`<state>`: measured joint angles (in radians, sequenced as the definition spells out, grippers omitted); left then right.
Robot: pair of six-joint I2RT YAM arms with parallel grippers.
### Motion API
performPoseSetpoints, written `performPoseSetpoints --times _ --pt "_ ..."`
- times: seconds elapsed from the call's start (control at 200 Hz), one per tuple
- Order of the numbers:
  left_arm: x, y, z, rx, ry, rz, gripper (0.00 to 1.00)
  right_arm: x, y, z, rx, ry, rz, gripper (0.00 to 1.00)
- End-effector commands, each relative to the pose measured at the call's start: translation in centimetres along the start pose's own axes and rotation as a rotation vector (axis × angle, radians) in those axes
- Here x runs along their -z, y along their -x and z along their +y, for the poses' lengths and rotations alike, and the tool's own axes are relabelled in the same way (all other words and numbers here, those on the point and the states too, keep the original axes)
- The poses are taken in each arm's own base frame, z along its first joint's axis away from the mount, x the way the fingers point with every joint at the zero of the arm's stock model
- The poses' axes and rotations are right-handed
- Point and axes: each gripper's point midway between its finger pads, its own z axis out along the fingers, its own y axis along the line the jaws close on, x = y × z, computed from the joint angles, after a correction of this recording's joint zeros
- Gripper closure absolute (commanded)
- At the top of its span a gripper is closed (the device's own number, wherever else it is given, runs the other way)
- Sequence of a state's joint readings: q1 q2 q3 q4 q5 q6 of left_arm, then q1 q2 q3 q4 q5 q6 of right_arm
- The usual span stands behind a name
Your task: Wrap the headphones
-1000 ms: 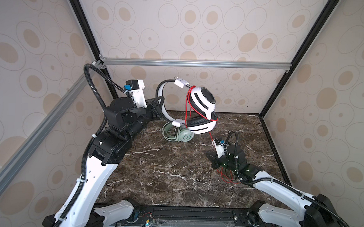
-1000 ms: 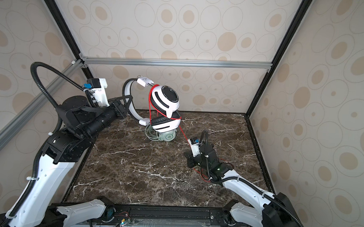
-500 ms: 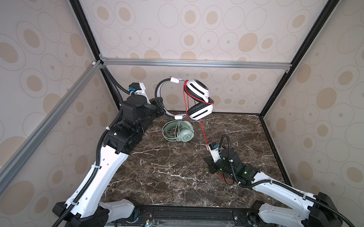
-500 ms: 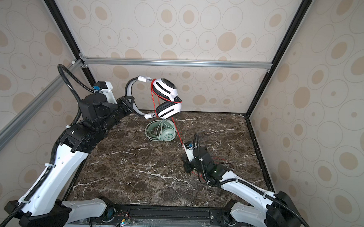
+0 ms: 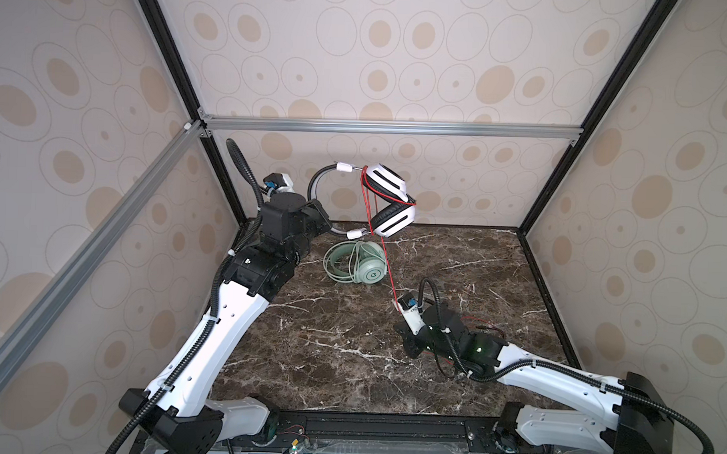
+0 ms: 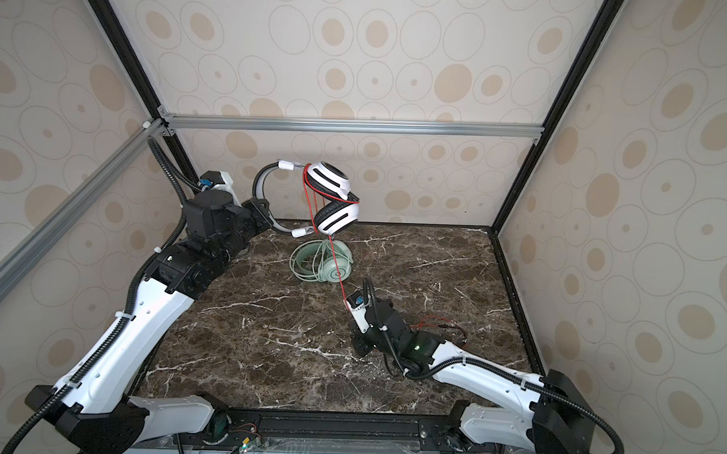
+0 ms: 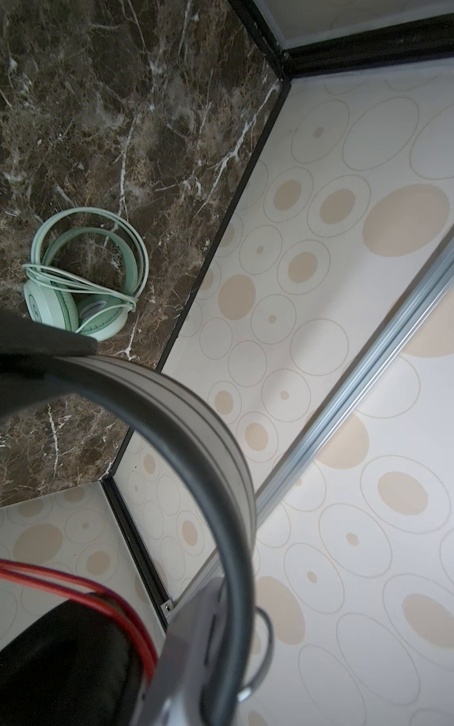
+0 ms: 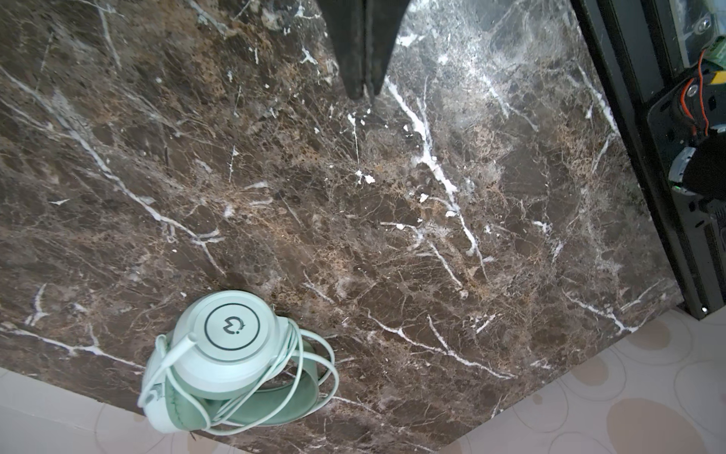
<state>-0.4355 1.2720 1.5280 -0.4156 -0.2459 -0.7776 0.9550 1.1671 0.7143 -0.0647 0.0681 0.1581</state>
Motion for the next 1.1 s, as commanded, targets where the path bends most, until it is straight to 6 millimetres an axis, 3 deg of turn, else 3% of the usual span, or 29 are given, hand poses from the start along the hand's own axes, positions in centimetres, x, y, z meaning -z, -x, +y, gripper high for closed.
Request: performPoseSetpoints --times 0.0,0.16,0.36,0.755,1.095 --pt "0.2 2.8 -0.7 0.062 -0.03 -0.122 1.0 -0.2 0.5 1.4 0.079 -0.002 0.028 1.0" --pt "-0.7 0.6 1.6 0.0 0.046 -0.096 1.0 -0.4 2.1 3.8 0.163 0.041 0.038 1.0" --pt "-1.1 -1.7 4.2 -0.093 0.121 -0.064 1.0 0.5 4.7 5.1 0.215 0.059 0.006 1.0" --pt "-1.1 -4.0 7.5 -0.28 0.227 -0.018 1.0 2.8 7.9 5.0 0.363 -0.002 -0.003 1.0" --pt "-0.2 -6.1 8.4 -0.389 0.232 0.057 1.0 5.4 12.3 4.0 0.485 -0.096 -0.022 1.0"
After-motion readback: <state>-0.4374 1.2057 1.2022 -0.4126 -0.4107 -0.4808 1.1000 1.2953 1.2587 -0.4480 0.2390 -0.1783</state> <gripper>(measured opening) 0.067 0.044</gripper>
